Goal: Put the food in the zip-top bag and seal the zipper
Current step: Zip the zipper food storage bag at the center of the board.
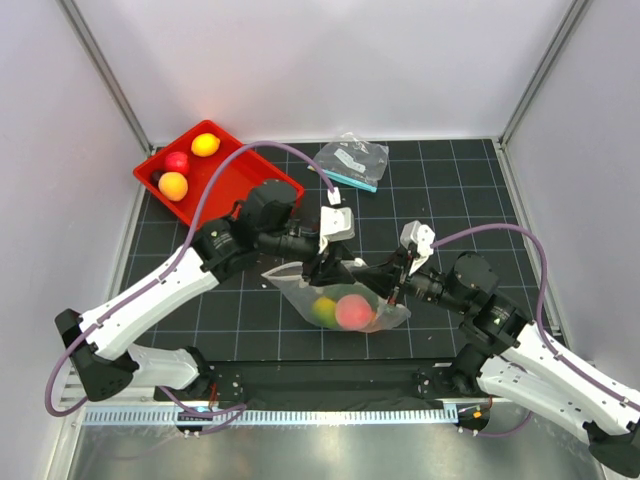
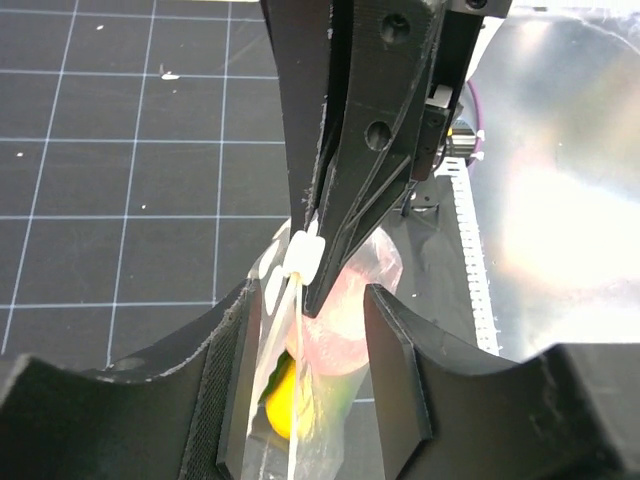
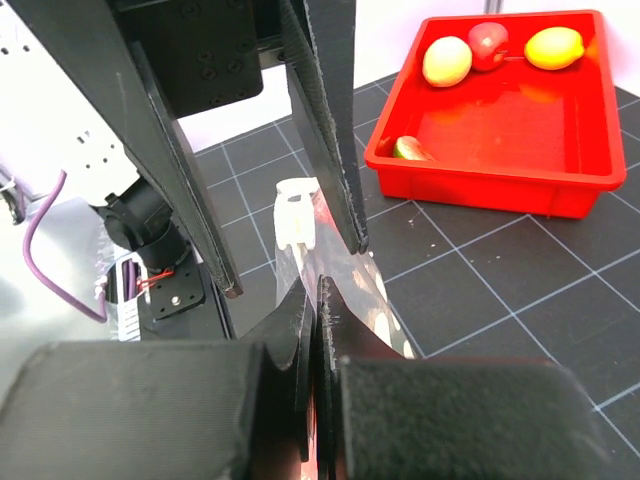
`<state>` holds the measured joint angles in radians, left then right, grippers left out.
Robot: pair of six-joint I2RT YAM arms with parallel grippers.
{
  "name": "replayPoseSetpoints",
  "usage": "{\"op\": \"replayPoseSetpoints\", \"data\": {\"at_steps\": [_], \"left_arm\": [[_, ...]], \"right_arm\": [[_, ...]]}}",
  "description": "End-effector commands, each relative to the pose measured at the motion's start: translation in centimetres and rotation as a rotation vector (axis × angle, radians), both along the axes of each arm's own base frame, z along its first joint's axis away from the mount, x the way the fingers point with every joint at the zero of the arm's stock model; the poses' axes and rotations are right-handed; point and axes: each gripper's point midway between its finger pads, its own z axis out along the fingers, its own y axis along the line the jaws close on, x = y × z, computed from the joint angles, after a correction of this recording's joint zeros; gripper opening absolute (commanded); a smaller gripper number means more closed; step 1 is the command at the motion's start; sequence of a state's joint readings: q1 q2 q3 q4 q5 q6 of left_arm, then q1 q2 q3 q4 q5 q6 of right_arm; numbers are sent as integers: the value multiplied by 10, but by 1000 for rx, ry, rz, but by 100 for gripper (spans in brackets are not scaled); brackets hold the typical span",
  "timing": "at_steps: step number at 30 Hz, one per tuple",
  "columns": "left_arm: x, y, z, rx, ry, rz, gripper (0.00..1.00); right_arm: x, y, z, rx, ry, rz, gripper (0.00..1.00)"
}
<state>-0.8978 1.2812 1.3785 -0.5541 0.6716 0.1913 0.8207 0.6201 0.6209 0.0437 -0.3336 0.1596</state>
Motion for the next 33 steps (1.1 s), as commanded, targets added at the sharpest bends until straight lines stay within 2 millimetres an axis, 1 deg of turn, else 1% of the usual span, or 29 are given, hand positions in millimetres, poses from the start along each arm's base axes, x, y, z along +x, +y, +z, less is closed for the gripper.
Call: {"op": "replayPoseSetpoints", "data": {"at_steps": [1, 2, 5, 6, 8, 9, 10, 12, 13, 15, 17, 22, 23, 25, 26, 27, 29, 31, 33], "left_arm": [[-8, -1, 25, -94, -23, -36, 48], [-9, -2, 25, -97, -14, -43, 47], [-9, -3, 25, -99, -4, -47, 40], [-9, -2, 26, -101, -2, -48, 40], [-9, -2, 28, -107, -2, -53, 35], [-10, 0, 28, -109, -2, -54, 25], [-9, 0, 28, -110, -2, -53, 20], [-9, 1, 29, -111, -4, -52, 13], [-9, 1, 28, -110, -5, -51, 13], [-9, 0, 27, -107, -2, -52, 30], [-7, -1, 25, -102, 4, -50, 40], [-6, -2, 22, -92, 13, -48, 41], [-6, -2, 21, -92, 14, -47, 33], [-6, -2, 21, -90, 13, -48, 20], [-6, -2, 22, -91, 14, -49, 11], [-6, -2, 22, -93, 12, -49, 7], [-6, -1, 23, -94, 9, -47, 0], [-5, -1, 21, -91, 6, -42, 0], [-3, -1, 20, -86, 5, -33, 0]], "right_arm": [[-5, 3, 26, 57, -60, 39, 1], [-5, 6, 25, 49, -50, 51, 1], [-6, 12, 21, 33, -36, 79, 1], [-6, 13, 20, 30, -34, 85, 1], [-6, 15, 18, 24, -31, 93, 1], [-6, 15, 18, 24, -31, 93, 1], [-6, 15, 18, 23, -32, 91, 1], [-6, 14, 19, 28, -36, 86, 1], [-6, 13, 19, 31, -37, 85, 1], [-6, 11, 23, 41, -46, 73, 1], [-7, 9, 23, 47, -51, 67, 1], [-9, 5, 27, 59, -62, 59, 1], [-9, 4, 27, 59, -62, 59, 1], [-9, 4, 27, 58, -63, 59, 1], [-9, 5, 26, 54, -61, 60, 1], [-8, 5, 25, 50, -59, 57, 1], [-7, 5, 25, 48, -61, 55, 1], [-7, 4, 25, 51, -60, 52, 1], [-8, 1, 32, 85, -73, 35, 1]]}}
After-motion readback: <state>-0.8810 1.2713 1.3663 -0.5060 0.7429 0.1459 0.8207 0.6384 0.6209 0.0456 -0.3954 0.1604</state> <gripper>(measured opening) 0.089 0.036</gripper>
